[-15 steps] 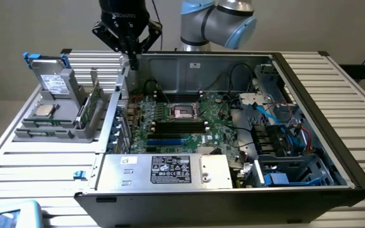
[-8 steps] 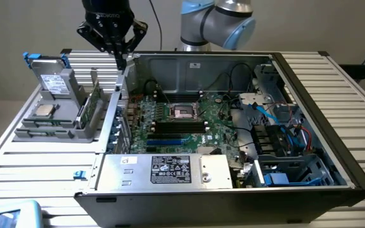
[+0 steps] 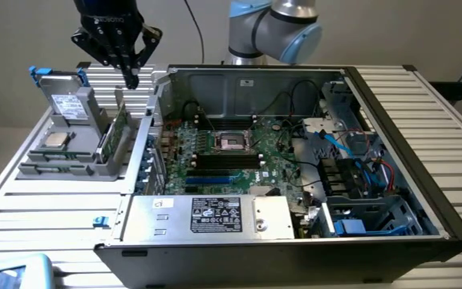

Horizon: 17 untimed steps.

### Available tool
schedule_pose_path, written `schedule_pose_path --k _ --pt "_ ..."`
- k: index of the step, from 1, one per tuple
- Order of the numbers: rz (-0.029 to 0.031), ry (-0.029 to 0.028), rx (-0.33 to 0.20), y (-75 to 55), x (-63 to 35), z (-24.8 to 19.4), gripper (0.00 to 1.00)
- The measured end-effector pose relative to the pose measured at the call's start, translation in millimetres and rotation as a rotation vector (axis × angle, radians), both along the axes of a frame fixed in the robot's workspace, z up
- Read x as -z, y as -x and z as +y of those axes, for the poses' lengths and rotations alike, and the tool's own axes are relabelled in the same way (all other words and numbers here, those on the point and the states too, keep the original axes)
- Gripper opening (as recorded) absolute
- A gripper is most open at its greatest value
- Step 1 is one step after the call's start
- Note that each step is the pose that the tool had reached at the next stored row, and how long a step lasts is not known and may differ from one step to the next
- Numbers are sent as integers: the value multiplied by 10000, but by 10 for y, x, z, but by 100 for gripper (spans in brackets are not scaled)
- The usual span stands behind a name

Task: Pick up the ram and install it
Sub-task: 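Reach for the ram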

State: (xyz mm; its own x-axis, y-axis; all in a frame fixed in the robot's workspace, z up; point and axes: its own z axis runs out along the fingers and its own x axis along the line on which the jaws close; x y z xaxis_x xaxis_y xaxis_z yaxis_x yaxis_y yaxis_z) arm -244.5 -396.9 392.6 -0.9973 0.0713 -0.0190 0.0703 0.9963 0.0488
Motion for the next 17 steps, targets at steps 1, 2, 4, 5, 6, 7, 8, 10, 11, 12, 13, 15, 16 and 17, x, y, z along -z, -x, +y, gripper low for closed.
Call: schedule_pose_path --k 1,2,4,5,6,7,8,10,11,12,13,15,16,17 --pt "0 1 -1 45 0 0 11" --pt "0 0 -2 89 0 0 11" --pt "0 0 0 180 1 0 11" --pt "0 1 0 225 2 0 11" --pt "-1 0 -1 272 2 0 11" --pt "0 0 -1 317 2 -1 11" --pt "0 0 -1 362 3 -2 11" --pt "0 1 0 452 3 -4 11" --pt "0 0 0 497 4 -5 11" --pt "0 0 -1 545 4 -6 11" --pt "0 0 -1 590 5 -7 11" --pt "0 0 -1 680 7 -8 11" --pt "0 1 0 725 8 -8 11" --pt "0 1 -1 770 10 -8 11"
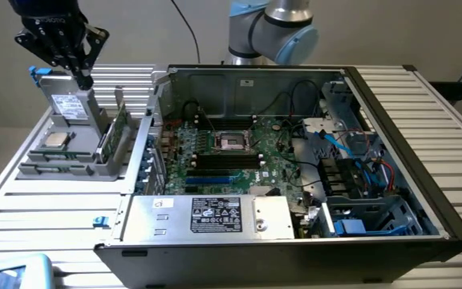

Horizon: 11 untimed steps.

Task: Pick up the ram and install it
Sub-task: 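Reach for the ram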

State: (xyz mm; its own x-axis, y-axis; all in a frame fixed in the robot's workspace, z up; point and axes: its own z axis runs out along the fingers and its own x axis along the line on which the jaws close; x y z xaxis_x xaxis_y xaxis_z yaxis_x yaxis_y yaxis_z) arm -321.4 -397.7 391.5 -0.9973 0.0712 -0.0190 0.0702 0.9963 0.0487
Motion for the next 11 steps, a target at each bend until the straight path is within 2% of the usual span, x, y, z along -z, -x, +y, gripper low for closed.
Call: schedule_pose_path --k 4,11 --pt "0 -1 1 183 6 -4 11" --pt "1 0 0 501 21 -49 11"
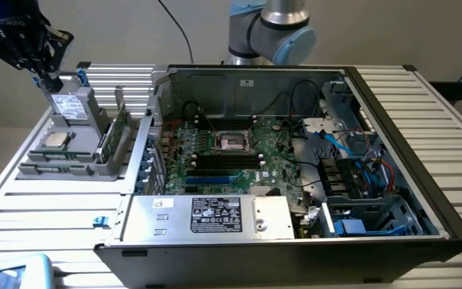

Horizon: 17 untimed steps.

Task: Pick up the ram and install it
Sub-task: 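Reach for the ram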

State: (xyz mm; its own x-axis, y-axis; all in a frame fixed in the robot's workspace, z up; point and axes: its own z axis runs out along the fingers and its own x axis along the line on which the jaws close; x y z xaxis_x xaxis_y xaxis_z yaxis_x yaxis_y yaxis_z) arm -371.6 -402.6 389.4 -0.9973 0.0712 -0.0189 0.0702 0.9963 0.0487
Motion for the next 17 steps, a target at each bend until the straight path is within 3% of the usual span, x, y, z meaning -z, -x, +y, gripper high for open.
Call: schedule_pose_path --k 12,17 --pt "0 0 -1 538 66 -4 11" --pt "46 1 -1 594 88 21 11"
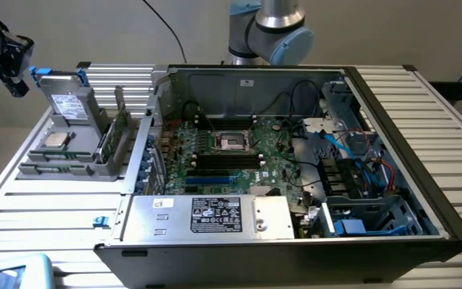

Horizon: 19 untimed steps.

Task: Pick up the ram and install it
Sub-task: 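Reach for the ram, then pick up the ram and move it above insertion slot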

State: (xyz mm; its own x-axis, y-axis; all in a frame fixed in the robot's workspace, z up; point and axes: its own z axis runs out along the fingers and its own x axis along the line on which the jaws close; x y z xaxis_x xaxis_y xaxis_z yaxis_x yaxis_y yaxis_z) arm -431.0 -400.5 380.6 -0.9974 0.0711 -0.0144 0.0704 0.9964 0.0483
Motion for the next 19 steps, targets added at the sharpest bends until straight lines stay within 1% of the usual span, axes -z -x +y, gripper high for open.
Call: schedule_pose_path --k 1,6,9,10,19 --pt "4 0 1 15 3 10 11" --pt "16 3 0 46 17 99 11" --pt "17 3 0 96 20 137 11" --pt "17 3 1 102 21 142 11" --pt "17 3 0 103 22 143 11"
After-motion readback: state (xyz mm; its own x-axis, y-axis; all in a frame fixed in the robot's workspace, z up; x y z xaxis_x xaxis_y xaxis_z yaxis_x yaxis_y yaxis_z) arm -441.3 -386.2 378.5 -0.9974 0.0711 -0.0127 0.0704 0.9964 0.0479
